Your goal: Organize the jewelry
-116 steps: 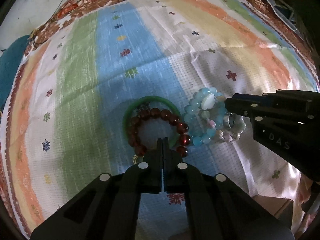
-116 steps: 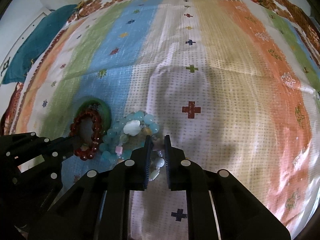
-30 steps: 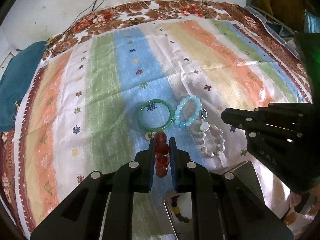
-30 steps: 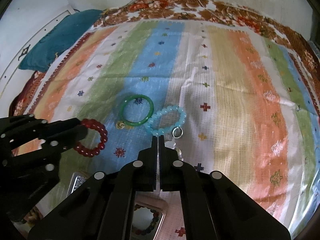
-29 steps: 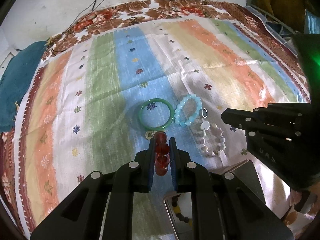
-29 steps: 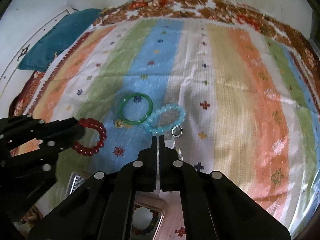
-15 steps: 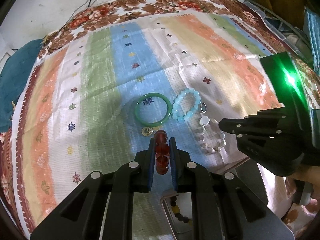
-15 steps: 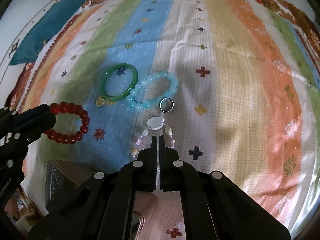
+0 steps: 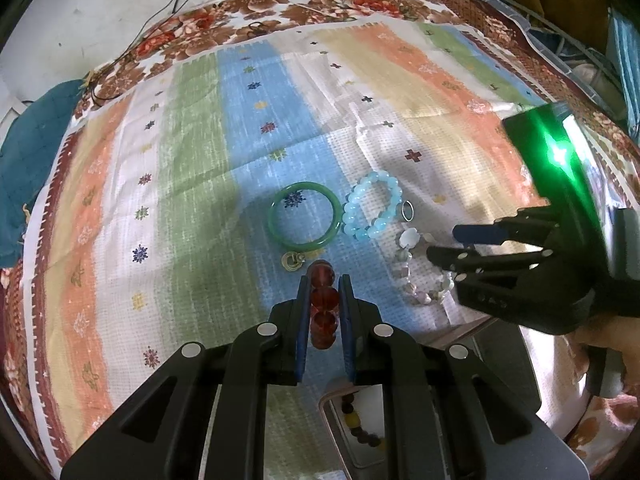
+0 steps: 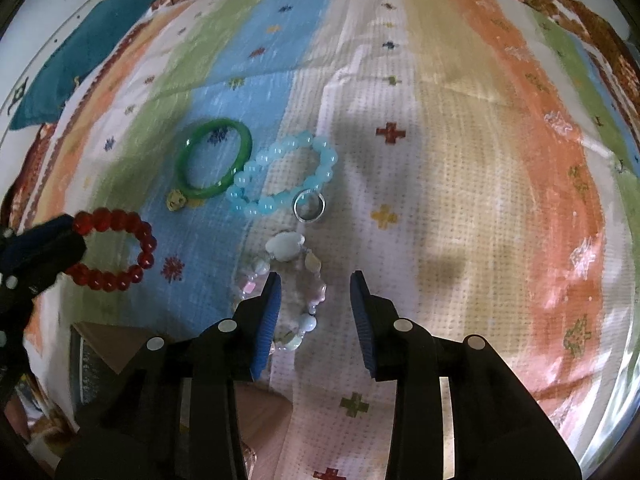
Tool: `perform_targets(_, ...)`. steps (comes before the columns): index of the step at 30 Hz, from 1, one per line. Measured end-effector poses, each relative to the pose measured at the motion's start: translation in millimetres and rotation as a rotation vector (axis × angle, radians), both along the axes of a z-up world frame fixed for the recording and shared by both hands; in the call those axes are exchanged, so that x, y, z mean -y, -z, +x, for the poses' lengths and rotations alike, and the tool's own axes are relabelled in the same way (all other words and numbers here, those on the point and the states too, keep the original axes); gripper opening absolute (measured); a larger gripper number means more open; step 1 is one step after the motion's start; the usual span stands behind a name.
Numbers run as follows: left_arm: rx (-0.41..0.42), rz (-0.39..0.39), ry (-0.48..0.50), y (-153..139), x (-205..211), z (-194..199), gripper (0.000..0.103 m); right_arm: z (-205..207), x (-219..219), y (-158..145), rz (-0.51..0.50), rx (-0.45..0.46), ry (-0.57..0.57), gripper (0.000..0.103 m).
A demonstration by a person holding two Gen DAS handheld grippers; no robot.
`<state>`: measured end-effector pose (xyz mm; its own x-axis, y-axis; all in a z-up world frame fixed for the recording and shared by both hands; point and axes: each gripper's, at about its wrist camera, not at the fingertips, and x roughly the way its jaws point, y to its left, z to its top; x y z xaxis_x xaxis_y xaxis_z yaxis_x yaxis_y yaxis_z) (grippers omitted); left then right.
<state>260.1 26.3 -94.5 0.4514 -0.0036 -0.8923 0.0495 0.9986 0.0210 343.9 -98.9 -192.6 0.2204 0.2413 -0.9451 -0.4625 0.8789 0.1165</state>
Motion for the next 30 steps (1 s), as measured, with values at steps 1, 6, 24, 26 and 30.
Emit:
perform_targets(1,-0.001,0.0,0.001,0,0,0,0.013,1,-1,2,-0.006,-0.004,-0.001,0.036)
perform_targets(6,-0.005,0.006,0.006,2,2,0,0.013,5,-5,10,-0.018,-0.016,-0.004,0.036)
perform_targets(24,0.008,0.005,0.01,-2,4,-4,0.013,2,5,-3,-0.033,0.031,-0.007,0.008)
perform_targets(26,0.02,-0.002,0.009,-7,2,-6,0.013,-3,8,-15,-0.006,0.055,-0.004,0.008)
perform_targets(30,0.045,-0.049,-0.002,-23,-2,-9,0.013,-15,10,-46,0.045,0.117,-0.01,0.008)
